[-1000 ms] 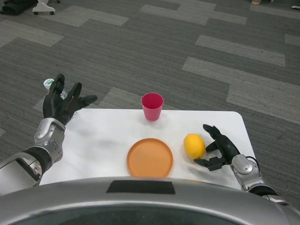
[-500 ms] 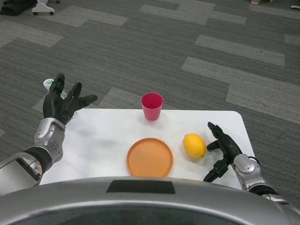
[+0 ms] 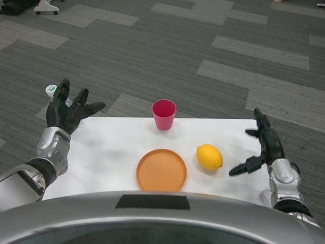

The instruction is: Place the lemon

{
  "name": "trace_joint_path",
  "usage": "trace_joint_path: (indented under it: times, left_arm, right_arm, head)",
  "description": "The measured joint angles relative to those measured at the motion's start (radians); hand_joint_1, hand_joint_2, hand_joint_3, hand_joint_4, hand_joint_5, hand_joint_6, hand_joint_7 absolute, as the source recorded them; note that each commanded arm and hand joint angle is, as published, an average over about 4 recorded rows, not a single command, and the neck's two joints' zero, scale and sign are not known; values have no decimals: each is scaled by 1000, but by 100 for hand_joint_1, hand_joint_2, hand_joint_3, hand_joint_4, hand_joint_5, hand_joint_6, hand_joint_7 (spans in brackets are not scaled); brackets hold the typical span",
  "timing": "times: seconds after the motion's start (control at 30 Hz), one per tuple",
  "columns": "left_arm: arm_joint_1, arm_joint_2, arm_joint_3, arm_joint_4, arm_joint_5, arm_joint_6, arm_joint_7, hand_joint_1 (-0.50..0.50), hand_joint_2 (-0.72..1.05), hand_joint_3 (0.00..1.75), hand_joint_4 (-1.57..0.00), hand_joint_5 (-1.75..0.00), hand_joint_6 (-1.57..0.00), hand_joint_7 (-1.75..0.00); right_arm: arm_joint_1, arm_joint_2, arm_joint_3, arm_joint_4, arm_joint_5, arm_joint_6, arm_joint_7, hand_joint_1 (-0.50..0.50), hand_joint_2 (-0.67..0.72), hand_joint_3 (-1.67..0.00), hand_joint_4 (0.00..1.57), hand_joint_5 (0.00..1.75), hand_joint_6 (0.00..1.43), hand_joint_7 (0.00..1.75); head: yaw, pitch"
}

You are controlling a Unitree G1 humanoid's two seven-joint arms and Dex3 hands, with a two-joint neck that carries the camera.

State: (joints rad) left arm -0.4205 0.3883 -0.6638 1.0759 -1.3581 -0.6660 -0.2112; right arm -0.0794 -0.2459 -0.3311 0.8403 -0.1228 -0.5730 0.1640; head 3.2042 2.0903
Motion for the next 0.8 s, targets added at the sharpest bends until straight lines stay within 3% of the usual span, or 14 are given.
trace_joint_path:
  times: [0.13,0.4,0.8]
  left_arm:
    - [0,1,0,0,0,0,0,50,105,9,-4,0,0,0]
    - [0,3,0,1,0,0,0,50,105,9,-5,0,0,0]
    - [0,3,0,1,0,0,0,50,105,9,-4,0,0,0]
  right_arm:
    - [0,-2,36,-24,91,-36,-24,8,19,-12,0,82,0,0]
    - [-1,-4,138,-81,248,-82,-90,4,15,-16,0,51,0,0]
    - [-16,-5,232,-117,329,-130,-118,1,25,-16,0,29,0,0]
  head:
    - [2,0]
    - [1,2]
    - [-6,19]
